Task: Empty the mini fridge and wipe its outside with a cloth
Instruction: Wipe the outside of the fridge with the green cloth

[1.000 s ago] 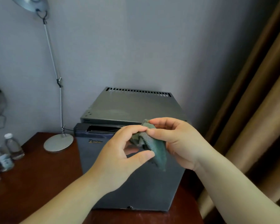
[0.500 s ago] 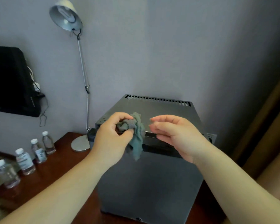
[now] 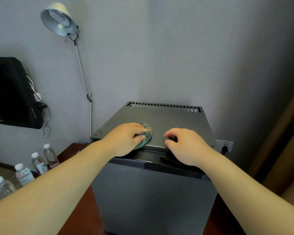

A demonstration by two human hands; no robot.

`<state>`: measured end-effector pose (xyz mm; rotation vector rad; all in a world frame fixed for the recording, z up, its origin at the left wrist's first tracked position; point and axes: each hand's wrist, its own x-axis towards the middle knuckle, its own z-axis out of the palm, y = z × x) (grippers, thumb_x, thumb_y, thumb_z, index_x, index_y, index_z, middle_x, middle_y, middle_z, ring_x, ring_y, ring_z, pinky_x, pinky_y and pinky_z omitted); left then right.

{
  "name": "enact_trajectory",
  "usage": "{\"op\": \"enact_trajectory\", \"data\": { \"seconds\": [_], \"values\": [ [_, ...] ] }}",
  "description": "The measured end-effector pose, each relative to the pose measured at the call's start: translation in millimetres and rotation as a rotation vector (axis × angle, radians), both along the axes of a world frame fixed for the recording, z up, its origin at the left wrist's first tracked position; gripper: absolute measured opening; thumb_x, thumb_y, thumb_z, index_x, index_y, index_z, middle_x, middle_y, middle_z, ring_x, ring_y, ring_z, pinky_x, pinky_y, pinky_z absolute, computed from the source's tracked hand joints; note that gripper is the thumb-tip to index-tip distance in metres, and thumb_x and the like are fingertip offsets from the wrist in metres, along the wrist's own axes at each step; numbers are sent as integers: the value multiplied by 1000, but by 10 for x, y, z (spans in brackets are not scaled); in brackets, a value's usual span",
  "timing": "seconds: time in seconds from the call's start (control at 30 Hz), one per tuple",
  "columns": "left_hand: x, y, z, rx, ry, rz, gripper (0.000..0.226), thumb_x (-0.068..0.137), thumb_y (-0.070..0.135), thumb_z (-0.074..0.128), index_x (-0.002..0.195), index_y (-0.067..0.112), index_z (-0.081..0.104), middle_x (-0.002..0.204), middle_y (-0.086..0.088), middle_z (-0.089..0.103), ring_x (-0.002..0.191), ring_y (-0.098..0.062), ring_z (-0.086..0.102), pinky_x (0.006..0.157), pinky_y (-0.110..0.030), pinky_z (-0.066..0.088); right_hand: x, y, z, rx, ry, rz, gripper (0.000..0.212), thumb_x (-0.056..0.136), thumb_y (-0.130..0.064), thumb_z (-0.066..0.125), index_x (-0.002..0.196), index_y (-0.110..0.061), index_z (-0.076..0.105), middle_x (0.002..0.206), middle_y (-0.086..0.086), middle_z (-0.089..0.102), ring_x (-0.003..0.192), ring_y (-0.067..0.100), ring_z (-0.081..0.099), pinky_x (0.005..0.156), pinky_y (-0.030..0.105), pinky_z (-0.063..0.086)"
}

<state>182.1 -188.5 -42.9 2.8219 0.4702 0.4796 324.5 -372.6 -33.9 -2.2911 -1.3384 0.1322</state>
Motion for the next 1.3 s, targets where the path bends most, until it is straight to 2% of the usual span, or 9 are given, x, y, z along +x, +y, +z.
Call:
{"op": "enact_trajectory", "data": {
  "seconds": [0.17,0.37,0.63,0.7,0.87,0.93,1.07,1.17,1.3],
  "values": [
    [-166,232,51,55,62,37,28,103,32,52,124,28,69,127,11,62,117,-13,54,99,-28,41,-3,169,17,-25,-47,20,31,99,-38,51,127,-30,63,125,-9,64,116,15,55,89,24,38],
    [-512,728,5,30,49,110,24,102,32,55,117,24,72,120,10,64,112,-13,57,96,-29,44,-173,514,23,-54,-72,29,30,98,-40,52,124,-30,64,121,-11,64,115,15,56,91,28,42],
    [-741,1242,-130,-178,-161,25,18,95,26,67,108,17,76,114,12,68,106,-5,59,101,-23,42,-506,1136,62,-101,-101,-22,39,99,-44,53,134,-28,59,135,-8,60,124,16,54,97,27,39],
    [-733,1376,-214,-241,-209,-18,17,95,24,67,107,15,76,113,7,69,107,-7,61,103,-32,45,-566,1266,57,-111,-99,-46,46,99,-47,51,140,-27,54,144,-6,54,133,16,48,104,28,36],
    [-657,1612,-327,-314,-251,-99,25,94,27,67,119,24,73,124,11,63,119,-5,56,109,-30,41,-743,1531,-16,-230,-100,-110,60,101,-59,39,154,-31,36,166,-2,23,154,19,17,124,39,19],
    [-609,1699,-310,-284,-236,-143,27,96,29,66,121,24,72,129,10,63,123,-7,55,111,-32,40,-803,1555,-11,-244,-109,-149,58,102,-56,38,153,-29,35,164,-3,29,152,20,23,122,38,22],
    [-455,1849,-201,-167,-109,-243,38,101,35,56,137,24,62,148,9,52,139,-9,43,113,-20,27,-853,1531,22,-190,-62,-220,56,102,-51,43,152,-27,37,158,-7,39,145,13,35,116,29,28],
    [-270,1968,-161,-123,-13,-311,43,103,40,49,145,30,53,156,12,42,145,-9,35,120,-29,26,-847,1536,30,-225,-81,-246,57,102,-52,43,154,-30,36,162,-11,32,150,9,25,119,26,20],
    [30,2125,-115,-92,80,-346,43,104,44,45,146,37,50,159,15,34,148,-9,30,121,-32,25,-754,1567,97,-235,-103,-267,49,102,-48,47,147,-31,47,153,-12,46,140,10,40,109,23,29]
  ]
}}
